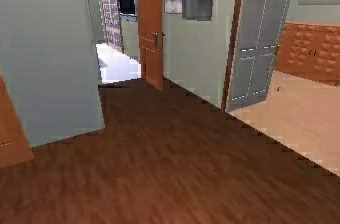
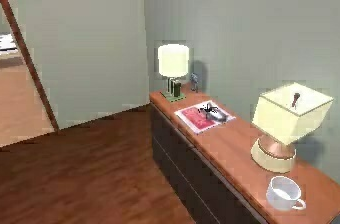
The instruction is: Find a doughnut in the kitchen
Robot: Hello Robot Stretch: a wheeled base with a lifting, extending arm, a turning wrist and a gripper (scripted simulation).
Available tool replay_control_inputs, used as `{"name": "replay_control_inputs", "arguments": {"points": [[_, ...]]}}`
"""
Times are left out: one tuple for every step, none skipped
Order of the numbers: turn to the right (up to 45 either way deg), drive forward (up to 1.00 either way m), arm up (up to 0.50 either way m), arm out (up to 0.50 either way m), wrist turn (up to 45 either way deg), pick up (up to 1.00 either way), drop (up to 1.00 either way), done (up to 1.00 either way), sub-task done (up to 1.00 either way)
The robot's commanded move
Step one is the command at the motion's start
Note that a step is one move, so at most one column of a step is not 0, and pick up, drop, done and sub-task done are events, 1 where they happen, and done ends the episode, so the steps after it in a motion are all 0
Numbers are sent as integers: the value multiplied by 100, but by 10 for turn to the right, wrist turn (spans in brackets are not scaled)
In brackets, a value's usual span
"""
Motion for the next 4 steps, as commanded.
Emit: {"name": "replay_control_inputs", "arguments": {"points": [[450,0,0,0,0,0,0,0,0],[150,0,0,0,0,0,0,0,0],[0,10,0,0,0,0,0,0,0],[-450,0,0,0,0,0,0,0,0]]}}
